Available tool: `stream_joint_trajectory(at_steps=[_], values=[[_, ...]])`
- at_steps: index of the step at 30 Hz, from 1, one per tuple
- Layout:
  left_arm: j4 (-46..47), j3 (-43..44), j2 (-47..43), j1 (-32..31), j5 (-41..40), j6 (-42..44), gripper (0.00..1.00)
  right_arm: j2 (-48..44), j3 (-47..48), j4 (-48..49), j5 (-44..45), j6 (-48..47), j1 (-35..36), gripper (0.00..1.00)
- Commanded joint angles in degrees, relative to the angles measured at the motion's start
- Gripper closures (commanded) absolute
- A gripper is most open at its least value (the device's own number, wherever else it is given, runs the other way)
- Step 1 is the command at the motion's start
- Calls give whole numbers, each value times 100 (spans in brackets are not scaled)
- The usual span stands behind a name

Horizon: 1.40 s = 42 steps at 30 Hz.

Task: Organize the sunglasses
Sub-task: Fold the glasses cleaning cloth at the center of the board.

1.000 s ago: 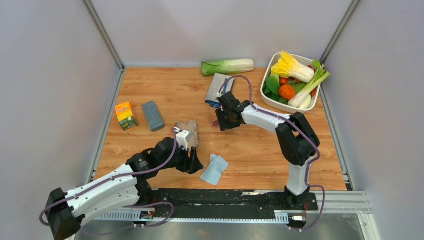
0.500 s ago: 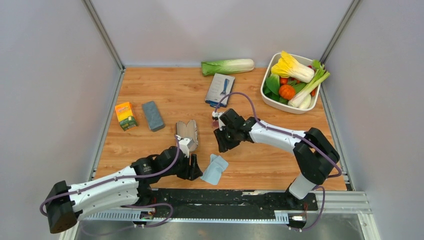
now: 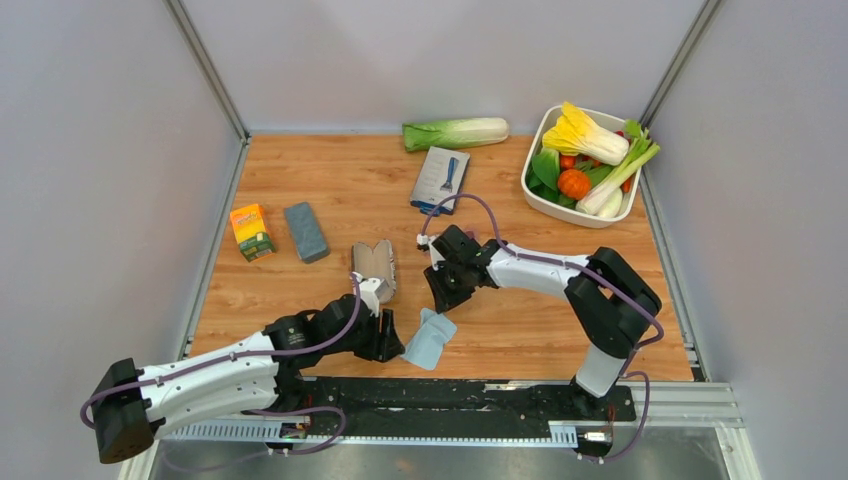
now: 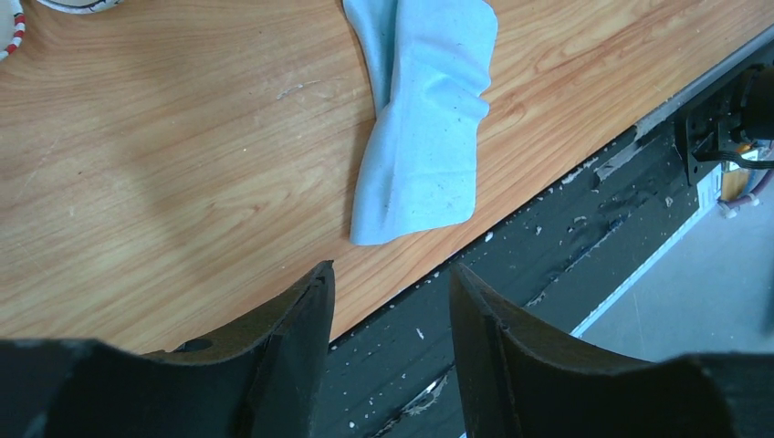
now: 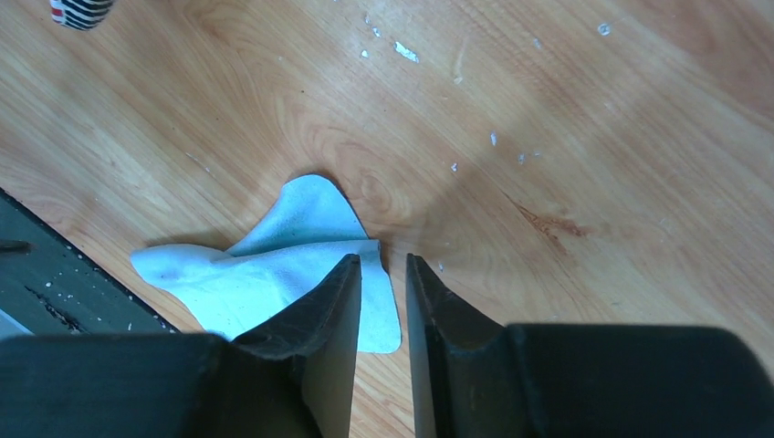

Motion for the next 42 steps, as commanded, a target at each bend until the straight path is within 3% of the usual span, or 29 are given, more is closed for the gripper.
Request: stream_joint_trajectory(at_steps=[1,12,15,19,27,35,42], values=[[-12,128,-27,-37,-150,-20,43,18,-57,279,-166,-44,64,73],[-73,102,-88,-37,-212,-28,43,185,-84,253,-342,-53,143,75],[-152,102,-185,-37,-264,-37,43,185,-75,253,-342,-53,160,89],[-188,111,-246,-37,-308,-29,43,54,91,139,-123,-62,169,100],[-65,374,157,-46,-440,261,43,-332,654,-309,273,-53,-15,100],[611,726,719,191,-704,683,42,-658,444,-415,308,-36,-524,100],[1113,1367,1975,279,-511,2227,44,-772,92,-362,273,0,-850,100]])
